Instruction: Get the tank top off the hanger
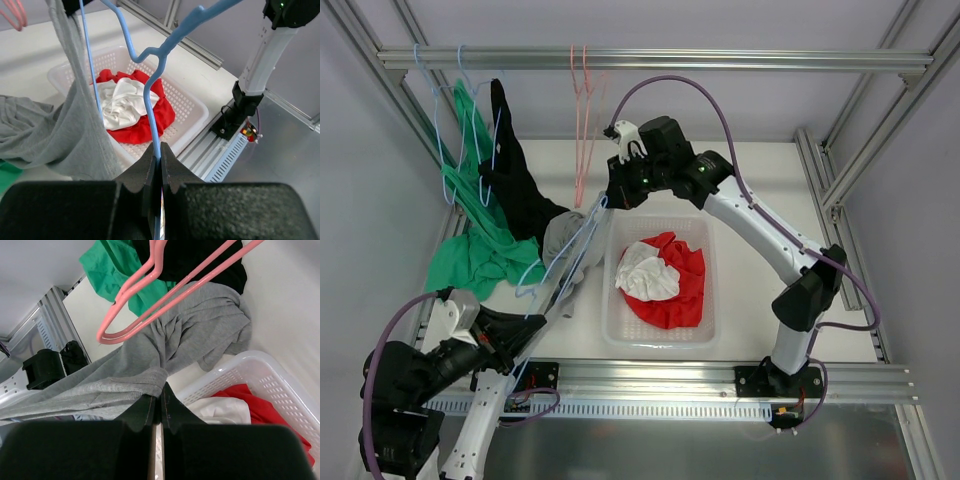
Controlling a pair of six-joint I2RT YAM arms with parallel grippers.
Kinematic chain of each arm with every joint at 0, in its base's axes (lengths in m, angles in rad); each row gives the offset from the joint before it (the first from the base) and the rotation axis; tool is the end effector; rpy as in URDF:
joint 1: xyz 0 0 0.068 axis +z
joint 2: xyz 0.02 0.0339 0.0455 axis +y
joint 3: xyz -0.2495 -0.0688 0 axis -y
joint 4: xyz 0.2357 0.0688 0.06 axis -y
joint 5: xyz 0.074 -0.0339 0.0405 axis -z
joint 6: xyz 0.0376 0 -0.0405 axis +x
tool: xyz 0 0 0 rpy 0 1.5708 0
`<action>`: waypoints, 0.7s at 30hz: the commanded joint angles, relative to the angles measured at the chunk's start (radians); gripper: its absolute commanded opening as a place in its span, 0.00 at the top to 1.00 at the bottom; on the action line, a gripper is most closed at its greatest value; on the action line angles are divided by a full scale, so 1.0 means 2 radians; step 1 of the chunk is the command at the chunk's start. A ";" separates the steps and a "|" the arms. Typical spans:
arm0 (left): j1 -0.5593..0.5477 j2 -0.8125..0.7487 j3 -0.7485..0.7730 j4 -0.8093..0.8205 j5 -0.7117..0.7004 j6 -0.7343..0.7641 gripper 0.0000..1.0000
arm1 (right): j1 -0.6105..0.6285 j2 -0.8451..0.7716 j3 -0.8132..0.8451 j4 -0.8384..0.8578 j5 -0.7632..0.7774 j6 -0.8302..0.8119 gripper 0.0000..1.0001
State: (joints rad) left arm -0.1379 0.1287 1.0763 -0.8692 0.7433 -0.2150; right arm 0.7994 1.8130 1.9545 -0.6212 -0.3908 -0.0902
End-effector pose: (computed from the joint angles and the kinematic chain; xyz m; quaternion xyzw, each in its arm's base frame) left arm -0.0404 -0.0201 0.3799 0.2421 0.6423 -0.3628 0.6302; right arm 0.2694 0.2976 0.3982 -0.4518 0.7136 0.3324 0.4197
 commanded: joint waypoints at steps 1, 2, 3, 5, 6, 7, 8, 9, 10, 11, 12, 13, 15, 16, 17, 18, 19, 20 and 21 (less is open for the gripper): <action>-0.002 0.000 0.022 0.020 -0.029 0.004 1.00 | -0.012 -0.012 0.028 0.006 -0.009 -0.002 1.00; -0.002 -0.001 0.024 0.043 -0.077 -0.002 1.00 | -0.011 -0.014 0.026 0.012 -0.023 0.001 1.00; -0.002 -0.003 0.023 0.061 -0.101 -0.018 1.00 | -0.009 -0.018 0.016 0.022 -0.056 0.005 1.00; -0.002 -0.011 0.009 0.115 -0.131 -0.038 1.00 | -0.002 -0.041 -0.017 0.085 -0.090 0.023 1.00; -0.002 -0.014 -0.019 0.194 -0.146 -0.066 1.00 | 0.002 -0.052 -0.053 0.108 -0.110 0.041 1.00; -0.002 -0.017 -0.037 0.241 -0.148 -0.079 1.00 | 0.008 -0.060 -0.067 0.125 -0.114 0.044 1.00; -0.002 -0.017 -0.056 0.291 -0.149 -0.095 1.00 | 0.020 -0.069 -0.079 0.147 -0.115 0.044 1.00; -0.001 -0.014 -0.095 0.392 -0.158 -0.121 1.00 | 0.028 -0.083 -0.089 0.159 -0.115 0.057 1.00; -0.001 -0.008 -0.112 0.440 -0.164 -0.131 1.00 | 0.037 -0.090 -0.110 0.168 -0.116 0.057 1.00; -0.002 0.011 -0.125 0.482 -0.171 -0.139 1.00 | 0.052 -0.097 -0.120 0.184 -0.115 0.058 1.00; -0.002 0.023 -0.144 0.518 -0.181 -0.147 1.00 | 0.060 -0.104 -0.130 0.192 -0.104 0.060 1.00; -0.002 0.035 -0.150 0.574 -0.205 -0.149 1.00 | 0.068 -0.119 -0.142 0.197 -0.095 0.060 1.00; -0.002 0.070 -0.159 0.621 -0.224 -0.143 1.00 | 0.097 -0.136 -0.181 0.217 -0.060 0.059 1.00; -0.002 0.079 -0.160 0.652 -0.246 -0.143 1.00 | 0.108 -0.150 -0.192 0.220 -0.047 0.051 1.00; -0.002 0.100 -0.159 0.665 -0.255 -0.140 1.00 | 0.133 -0.154 -0.212 0.222 -0.032 0.049 1.00; -0.002 0.110 -0.150 0.675 -0.257 -0.131 1.00 | 0.147 -0.158 -0.221 0.221 0.009 0.033 1.00; -0.002 0.120 -0.141 0.679 -0.257 -0.124 1.00 | 0.159 -0.161 -0.231 0.220 0.035 0.027 1.00; -0.002 0.141 -0.125 0.677 -0.251 -0.116 1.00 | 0.178 -0.160 -0.254 0.222 0.060 0.024 1.00; -0.002 0.150 -0.119 0.675 -0.246 -0.105 1.00 | 0.185 -0.159 -0.266 0.228 0.104 0.027 1.00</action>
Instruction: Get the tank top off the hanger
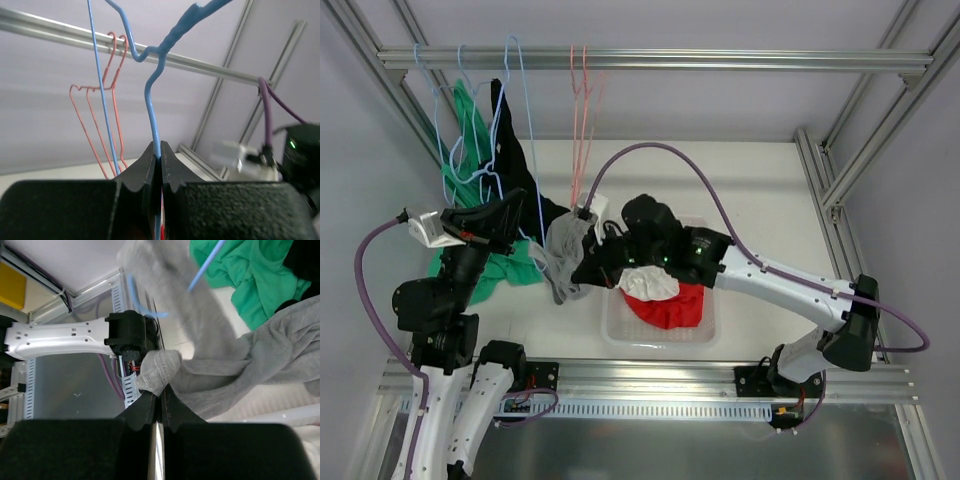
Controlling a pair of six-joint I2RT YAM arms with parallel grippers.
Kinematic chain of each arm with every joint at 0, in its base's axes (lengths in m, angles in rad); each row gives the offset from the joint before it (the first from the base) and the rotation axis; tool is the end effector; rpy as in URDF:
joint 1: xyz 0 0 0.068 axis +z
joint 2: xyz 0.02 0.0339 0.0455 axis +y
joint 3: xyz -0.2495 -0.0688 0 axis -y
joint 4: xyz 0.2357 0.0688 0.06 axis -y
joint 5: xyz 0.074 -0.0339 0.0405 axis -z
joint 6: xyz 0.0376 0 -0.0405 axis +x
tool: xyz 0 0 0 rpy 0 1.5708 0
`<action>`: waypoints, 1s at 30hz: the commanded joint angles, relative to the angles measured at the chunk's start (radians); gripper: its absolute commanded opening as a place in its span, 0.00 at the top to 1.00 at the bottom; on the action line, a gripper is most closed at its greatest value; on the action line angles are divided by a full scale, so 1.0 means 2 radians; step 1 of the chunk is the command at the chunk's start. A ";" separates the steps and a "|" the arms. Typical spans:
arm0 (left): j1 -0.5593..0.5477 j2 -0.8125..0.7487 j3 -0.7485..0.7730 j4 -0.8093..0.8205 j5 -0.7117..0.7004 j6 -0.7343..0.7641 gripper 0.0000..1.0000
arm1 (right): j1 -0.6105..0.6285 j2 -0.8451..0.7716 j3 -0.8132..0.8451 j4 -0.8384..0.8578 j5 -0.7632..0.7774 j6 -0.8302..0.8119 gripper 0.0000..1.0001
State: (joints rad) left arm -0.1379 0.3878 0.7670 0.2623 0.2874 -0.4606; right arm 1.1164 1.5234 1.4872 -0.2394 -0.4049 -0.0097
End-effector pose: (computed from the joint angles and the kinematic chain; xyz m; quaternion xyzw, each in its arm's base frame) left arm 0.0718 -0.0207 0.4167 0.0551 0.4583 -0.3222 0.8265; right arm 0.1405 0.3213 0.3846 -0.5196 0.5959 0.4470 0.4185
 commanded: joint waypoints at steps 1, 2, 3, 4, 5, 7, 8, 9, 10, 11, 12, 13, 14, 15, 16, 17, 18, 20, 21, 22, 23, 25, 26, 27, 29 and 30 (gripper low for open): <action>-0.002 0.035 0.040 0.107 -0.010 0.023 1.00 | 0.039 -0.006 -0.046 0.047 0.128 -0.008 1.00; -0.002 0.038 0.041 0.108 -0.001 0.029 1.00 | 0.046 0.001 -0.059 0.065 0.142 0.002 1.00; -0.002 0.042 0.038 0.110 0.000 0.034 1.00 | 0.059 0.011 -0.070 0.068 0.166 0.003 1.00; -0.002 0.040 0.032 0.115 -0.003 0.034 1.00 | 0.065 0.024 -0.069 0.067 0.176 0.003 1.00; -0.002 0.038 0.014 0.139 -0.005 0.036 1.00 | 0.069 0.050 -0.068 0.063 0.192 0.003 1.00; -0.002 0.027 -0.007 0.169 -0.010 0.043 1.00 | 0.077 0.070 -0.069 0.058 0.219 0.019 1.00; -0.001 0.023 -0.021 0.187 -0.012 0.055 1.00 | 0.078 0.080 -0.072 0.055 0.231 0.027 1.00; -0.002 0.021 -0.024 0.189 -0.017 0.063 1.00 | 0.079 0.082 -0.081 0.055 0.250 0.041 1.00; -0.002 0.017 -0.027 0.192 -0.019 0.070 1.00 | 0.084 0.083 -0.084 0.056 0.264 0.047 1.00; -0.002 0.016 -0.034 0.202 -0.021 0.081 1.00 | 0.088 0.086 -0.086 0.056 0.284 0.052 1.00; -0.002 0.016 -0.039 0.215 -0.001 0.088 1.00 | 0.090 0.086 -0.088 0.055 0.291 0.056 1.00; -0.002 0.018 -0.046 0.230 0.009 0.095 1.00 | 0.094 0.087 -0.089 0.055 0.298 0.059 1.00; -0.002 0.020 -0.057 0.244 0.013 0.102 1.00 | 0.095 0.088 -0.089 0.053 0.306 0.062 1.00; -0.002 0.023 -0.060 0.252 0.010 0.103 1.00 | 0.097 0.088 -0.090 0.054 0.306 0.064 1.00; -0.002 0.026 -0.058 0.242 -0.006 0.102 1.00 | 0.098 0.089 -0.090 0.054 0.304 0.066 1.00; -0.002 0.027 -0.054 0.232 -0.007 0.107 1.00 | 0.098 0.088 -0.090 0.058 0.296 0.066 0.99; -0.002 0.027 -0.052 0.224 -0.006 0.108 1.00 | 0.100 0.085 -0.092 0.065 0.290 0.065 0.93; -0.002 0.020 -0.039 0.168 -0.035 0.095 1.00 | 0.101 0.084 -0.088 0.071 0.275 0.064 0.61; -0.002 0.018 -0.027 0.129 -0.048 0.089 1.00 | 0.101 0.084 -0.085 0.071 0.268 0.062 0.56; -0.002 0.014 0.007 0.023 -0.068 0.084 1.00 | 0.101 0.083 -0.082 0.069 0.264 0.056 0.49; -0.002 0.015 0.021 -0.023 -0.070 0.077 1.00 | 0.101 0.079 -0.077 0.067 0.271 0.055 0.15; -0.002 0.018 0.058 -0.147 -0.074 0.062 1.00 | 0.101 0.061 -0.078 0.065 0.275 0.053 0.08; -0.002 0.019 0.063 -0.172 -0.069 0.059 1.00 | 0.101 0.054 -0.080 0.064 0.278 0.046 0.08; -0.002 0.019 0.067 -0.196 -0.060 0.055 1.00 | 0.101 0.044 -0.082 0.061 0.280 0.043 0.08; -0.002 0.022 0.076 -0.264 -0.035 0.043 1.00 | 0.101 0.015 -0.082 0.054 0.281 0.032 0.06; -0.002 0.025 0.077 -0.285 -0.030 0.041 1.00 | 0.101 0.005 -0.083 0.049 0.280 0.029 0.05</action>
State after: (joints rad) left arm -0.1379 0.4301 0.8906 -0.0330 0.1936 -0.3347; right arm 1.3136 1.6615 1.2938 -0.1566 0.1276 0.0826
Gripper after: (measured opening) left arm 0.019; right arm 0.939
